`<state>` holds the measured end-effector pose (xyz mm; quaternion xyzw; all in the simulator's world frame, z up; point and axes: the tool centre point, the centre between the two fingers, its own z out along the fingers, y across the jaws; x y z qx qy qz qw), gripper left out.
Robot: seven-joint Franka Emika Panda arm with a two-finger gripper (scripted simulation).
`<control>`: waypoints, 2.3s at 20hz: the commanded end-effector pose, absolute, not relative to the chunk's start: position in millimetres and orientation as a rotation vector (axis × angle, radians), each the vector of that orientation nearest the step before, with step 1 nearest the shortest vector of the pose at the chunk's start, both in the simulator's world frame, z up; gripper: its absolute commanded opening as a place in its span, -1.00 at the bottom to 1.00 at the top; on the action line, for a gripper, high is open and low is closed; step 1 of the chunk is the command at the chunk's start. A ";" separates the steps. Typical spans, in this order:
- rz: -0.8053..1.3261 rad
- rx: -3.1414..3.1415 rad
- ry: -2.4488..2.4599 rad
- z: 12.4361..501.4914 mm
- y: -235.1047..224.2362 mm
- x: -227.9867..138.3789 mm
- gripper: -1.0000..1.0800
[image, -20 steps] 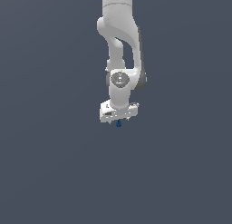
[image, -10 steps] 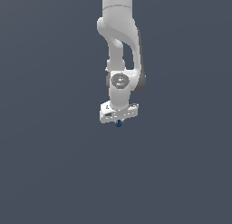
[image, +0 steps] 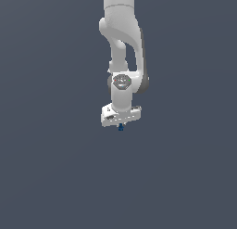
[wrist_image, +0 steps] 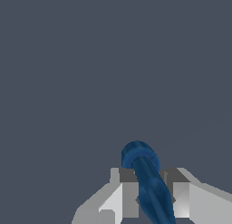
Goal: Pick up the object and move it to a goal position.
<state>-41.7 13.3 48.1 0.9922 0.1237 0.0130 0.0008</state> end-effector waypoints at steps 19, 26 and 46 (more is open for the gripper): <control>0.910 2.931 0.465 219.7 -28.3 101.5 -1.00; 1.168 2.825 0.482 287.3 -40.5 124.1 -1.00; 1.571 2.612 0.505 402.9 -60.5 134.1 -1.00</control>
